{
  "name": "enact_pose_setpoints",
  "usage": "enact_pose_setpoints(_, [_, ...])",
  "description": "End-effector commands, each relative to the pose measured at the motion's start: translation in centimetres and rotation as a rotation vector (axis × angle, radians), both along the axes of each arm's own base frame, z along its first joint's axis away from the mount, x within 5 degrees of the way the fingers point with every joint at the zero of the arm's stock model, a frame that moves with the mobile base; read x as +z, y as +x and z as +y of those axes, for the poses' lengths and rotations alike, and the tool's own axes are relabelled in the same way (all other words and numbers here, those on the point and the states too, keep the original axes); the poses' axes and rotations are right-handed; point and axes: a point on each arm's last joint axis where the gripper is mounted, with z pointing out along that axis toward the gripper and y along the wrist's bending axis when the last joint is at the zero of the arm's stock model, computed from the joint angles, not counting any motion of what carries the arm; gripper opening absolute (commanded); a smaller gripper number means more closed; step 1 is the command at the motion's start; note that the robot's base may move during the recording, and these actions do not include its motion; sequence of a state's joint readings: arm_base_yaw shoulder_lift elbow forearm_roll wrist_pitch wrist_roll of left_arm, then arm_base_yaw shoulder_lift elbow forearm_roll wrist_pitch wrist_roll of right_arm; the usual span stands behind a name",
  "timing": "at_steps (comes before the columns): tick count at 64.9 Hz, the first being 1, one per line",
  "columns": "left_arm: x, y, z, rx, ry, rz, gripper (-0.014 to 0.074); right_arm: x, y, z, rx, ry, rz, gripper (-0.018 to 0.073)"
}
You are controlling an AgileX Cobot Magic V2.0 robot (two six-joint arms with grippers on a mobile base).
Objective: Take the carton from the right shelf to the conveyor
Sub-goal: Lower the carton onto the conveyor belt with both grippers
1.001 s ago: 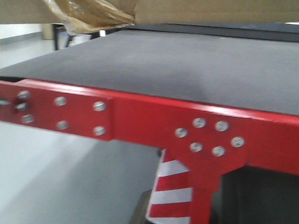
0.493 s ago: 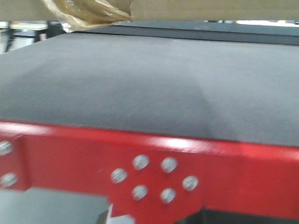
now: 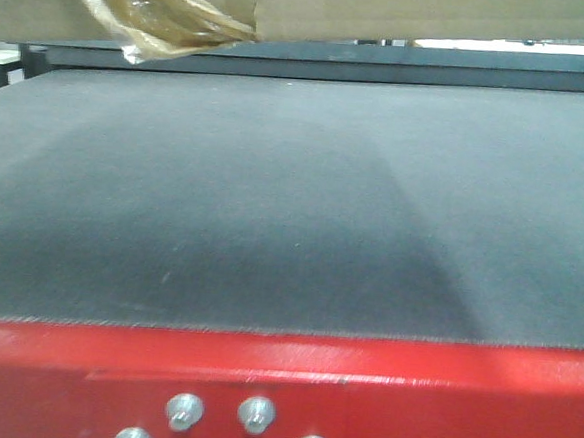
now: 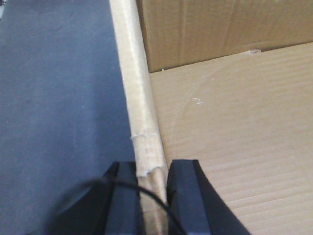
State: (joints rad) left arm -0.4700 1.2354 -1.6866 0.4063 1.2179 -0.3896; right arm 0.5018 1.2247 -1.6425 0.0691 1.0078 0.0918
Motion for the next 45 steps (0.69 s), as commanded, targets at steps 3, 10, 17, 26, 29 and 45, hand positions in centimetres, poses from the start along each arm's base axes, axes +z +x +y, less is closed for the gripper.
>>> enact_pose_setpoints(3, [0.46,0.05,0.99,0.054,0.086,-0.042,-0.0008,1.08,-0.64,-0.27,0.013,0.030,-0.069,-0.0067])
enact_pose_setpoints(10, [0.46,0.05,0.99,0.054,0.086,-0.042,-0.0008,1.08,-0.64,-0.27,0.013,0.030,-0.069,-0.0067])
enact_pose_setpoints(17, [0.46,0.05,0.99,0.054,0.086,-0.042,-0.0008,1.08,-0.64,-0.27,0.013,0.030,-0.069,-0.0067])
enact_pose_setpoints(26, [0.46,0.05,0.99,0.054,0.086,-0.042,-0.0008,1.08,-0.64,-0.27,0.013,0.030,-0.069,-0.0067])
enact_pose_setpoints(29, [0.46,0.05,0.99,0.054,0.086,-0.042,-0.0008,1.08,-0.64,-0.27,0.013,0.030,-0.069,-0.0067])
enact_pose_setpoints(45, [0.46,0.05,0.99,0.054,0.086,-0.042,-0.0008,1.08,-0.64,-0.27,0.013,0.030,-0.069,-0.0067])
